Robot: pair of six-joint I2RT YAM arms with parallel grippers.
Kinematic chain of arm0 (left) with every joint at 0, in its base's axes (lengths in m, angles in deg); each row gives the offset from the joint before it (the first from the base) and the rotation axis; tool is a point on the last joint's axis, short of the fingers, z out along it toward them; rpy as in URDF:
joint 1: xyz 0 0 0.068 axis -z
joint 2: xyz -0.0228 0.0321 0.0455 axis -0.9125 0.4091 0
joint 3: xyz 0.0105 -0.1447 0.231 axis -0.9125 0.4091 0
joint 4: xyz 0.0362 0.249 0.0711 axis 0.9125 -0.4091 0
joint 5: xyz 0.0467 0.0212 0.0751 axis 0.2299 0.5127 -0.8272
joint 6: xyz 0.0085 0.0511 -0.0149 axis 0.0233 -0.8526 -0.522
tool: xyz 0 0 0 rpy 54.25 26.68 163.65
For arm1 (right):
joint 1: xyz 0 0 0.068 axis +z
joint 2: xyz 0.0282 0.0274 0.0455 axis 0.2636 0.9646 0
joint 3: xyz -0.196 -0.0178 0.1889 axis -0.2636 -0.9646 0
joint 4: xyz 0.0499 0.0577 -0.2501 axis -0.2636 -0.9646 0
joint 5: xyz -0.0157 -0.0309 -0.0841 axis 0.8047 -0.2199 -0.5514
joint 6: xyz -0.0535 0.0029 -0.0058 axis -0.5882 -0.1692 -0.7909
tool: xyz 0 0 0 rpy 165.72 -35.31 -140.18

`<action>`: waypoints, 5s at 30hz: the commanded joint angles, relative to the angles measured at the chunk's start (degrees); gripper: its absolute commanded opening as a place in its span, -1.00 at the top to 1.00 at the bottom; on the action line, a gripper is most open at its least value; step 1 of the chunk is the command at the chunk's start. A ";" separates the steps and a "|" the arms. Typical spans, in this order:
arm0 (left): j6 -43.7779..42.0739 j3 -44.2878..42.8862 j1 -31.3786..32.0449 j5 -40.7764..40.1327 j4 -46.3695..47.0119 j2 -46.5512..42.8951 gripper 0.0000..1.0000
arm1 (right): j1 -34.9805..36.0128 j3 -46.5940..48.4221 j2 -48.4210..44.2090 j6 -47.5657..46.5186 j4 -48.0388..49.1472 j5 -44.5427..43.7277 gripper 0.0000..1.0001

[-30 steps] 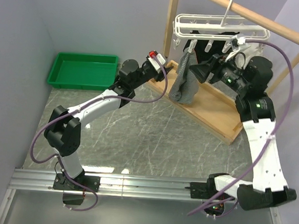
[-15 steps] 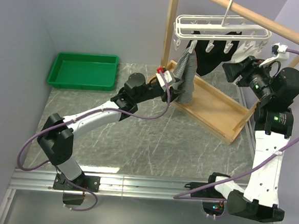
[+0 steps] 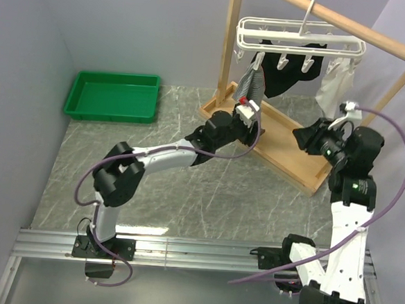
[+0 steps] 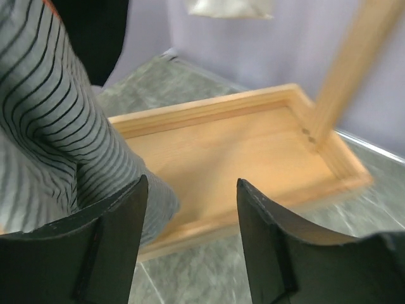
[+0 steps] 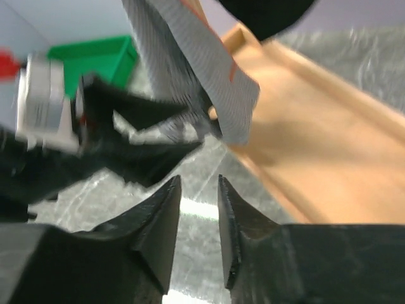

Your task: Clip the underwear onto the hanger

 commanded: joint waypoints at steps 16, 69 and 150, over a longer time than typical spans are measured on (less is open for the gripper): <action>11.14 -24.97 -3.26 -19.65 -4.51 19.41 0.29 | -0.19 -21.13 3.88 4.70 24.27 0.00 0.09; 28.89 -16.88 -12.05 11.92 -0.11 11.14 0.99 | 3.94 -14.55 38.25 12.97 53.03 19.69 -0.27; 30.92 3.85 -15.82 12.54 -1.60 -9.33 -0.21 | 13.61 -14.81 29.73 28.52 60.50 21.19 1.00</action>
